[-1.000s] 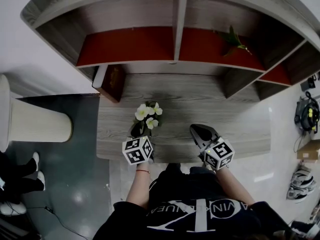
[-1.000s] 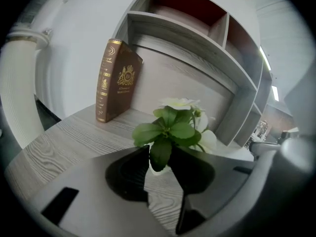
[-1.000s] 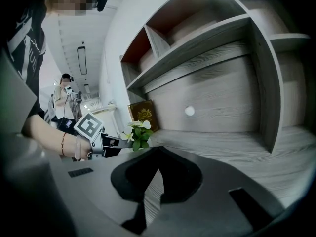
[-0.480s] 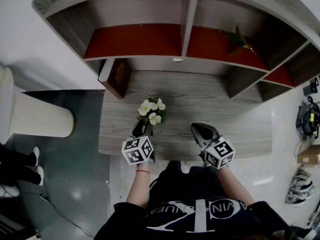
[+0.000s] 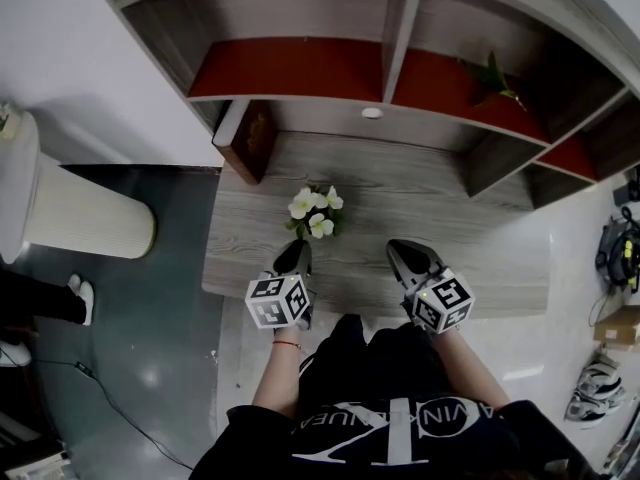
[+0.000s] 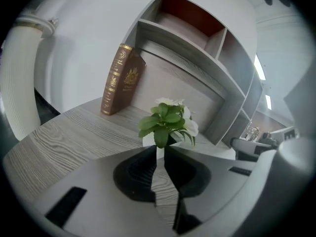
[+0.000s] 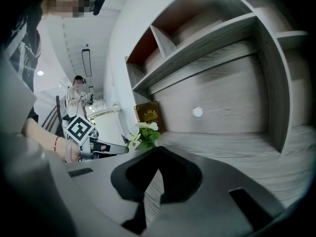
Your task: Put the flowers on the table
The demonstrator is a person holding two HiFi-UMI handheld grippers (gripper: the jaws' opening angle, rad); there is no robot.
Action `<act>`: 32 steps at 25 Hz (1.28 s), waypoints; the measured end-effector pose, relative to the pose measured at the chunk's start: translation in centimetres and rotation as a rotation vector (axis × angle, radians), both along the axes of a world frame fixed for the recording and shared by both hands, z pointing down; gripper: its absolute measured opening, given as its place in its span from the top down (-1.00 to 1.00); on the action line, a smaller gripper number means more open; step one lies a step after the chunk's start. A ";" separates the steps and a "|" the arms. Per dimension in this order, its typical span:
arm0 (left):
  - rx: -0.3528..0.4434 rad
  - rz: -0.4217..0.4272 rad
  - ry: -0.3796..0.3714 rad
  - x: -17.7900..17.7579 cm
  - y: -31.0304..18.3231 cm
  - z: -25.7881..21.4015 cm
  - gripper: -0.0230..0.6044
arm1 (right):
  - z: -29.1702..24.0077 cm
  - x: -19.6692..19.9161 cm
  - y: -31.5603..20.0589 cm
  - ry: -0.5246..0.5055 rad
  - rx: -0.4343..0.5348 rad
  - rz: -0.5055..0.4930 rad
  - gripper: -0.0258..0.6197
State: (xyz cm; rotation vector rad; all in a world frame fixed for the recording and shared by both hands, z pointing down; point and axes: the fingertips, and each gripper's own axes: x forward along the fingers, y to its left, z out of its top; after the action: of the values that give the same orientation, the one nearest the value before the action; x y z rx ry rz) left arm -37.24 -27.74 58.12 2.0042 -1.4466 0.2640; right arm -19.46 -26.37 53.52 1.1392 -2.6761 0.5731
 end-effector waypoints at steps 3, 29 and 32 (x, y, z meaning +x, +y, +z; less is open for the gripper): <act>0.016 0.004 0.000 -0.2 0.5 -0.4 0.82 | -0.2 -0.2 0.0 -0.006 0.012 -0.003 0.89; 0.241 -0.190 -0.111 -3.9 6.2 -8.0 0.92 | -4.3 -1.4 0.2 -0.035 0.131 -0.148 0.89; 0.258 -0.226 -0.128 -4.0 7.2 -8.6 0.92 | -4.5 -1.2 0.6 -0.033 0.134 -0.169 0.89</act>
State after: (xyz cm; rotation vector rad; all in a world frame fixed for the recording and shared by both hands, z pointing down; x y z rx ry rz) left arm -41.28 -20.53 49.54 2.0277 -1.8528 0.1138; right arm -20.66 -25.81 49.03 0.9285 -2.8402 0.3923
